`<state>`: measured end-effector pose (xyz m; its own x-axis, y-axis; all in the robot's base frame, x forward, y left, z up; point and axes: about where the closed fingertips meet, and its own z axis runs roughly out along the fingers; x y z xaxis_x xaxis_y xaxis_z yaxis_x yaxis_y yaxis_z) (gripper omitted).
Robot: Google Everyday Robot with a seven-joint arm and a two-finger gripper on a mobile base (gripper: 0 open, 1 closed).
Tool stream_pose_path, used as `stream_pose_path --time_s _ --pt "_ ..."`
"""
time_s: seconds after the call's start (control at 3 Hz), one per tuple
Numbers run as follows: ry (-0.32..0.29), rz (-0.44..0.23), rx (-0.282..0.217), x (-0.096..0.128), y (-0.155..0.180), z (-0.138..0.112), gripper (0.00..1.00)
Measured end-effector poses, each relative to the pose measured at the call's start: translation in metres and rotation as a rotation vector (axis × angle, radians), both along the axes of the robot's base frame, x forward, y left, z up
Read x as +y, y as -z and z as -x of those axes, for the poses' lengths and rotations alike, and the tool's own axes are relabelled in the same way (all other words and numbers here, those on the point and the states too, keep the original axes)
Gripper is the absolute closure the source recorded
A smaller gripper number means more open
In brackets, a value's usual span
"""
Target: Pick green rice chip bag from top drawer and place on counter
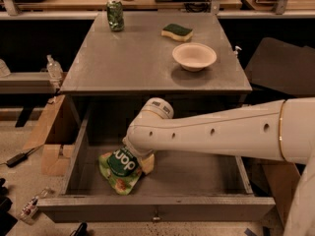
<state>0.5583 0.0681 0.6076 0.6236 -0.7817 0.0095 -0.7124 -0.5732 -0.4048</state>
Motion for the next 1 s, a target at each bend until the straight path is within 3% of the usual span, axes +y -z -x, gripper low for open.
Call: stream_pose_path --time_s 0.33,0.67,1.0 --pt "0.000 -0.002 0.001 0.000 -0.005 0.001 0.73" --pt "-0.002 -0.038 0.015 -0.006 -0.037 0.011 0.95" --pt "0.030 -0.085 -0.009 -0.042 -0.138 0.015 1.00"
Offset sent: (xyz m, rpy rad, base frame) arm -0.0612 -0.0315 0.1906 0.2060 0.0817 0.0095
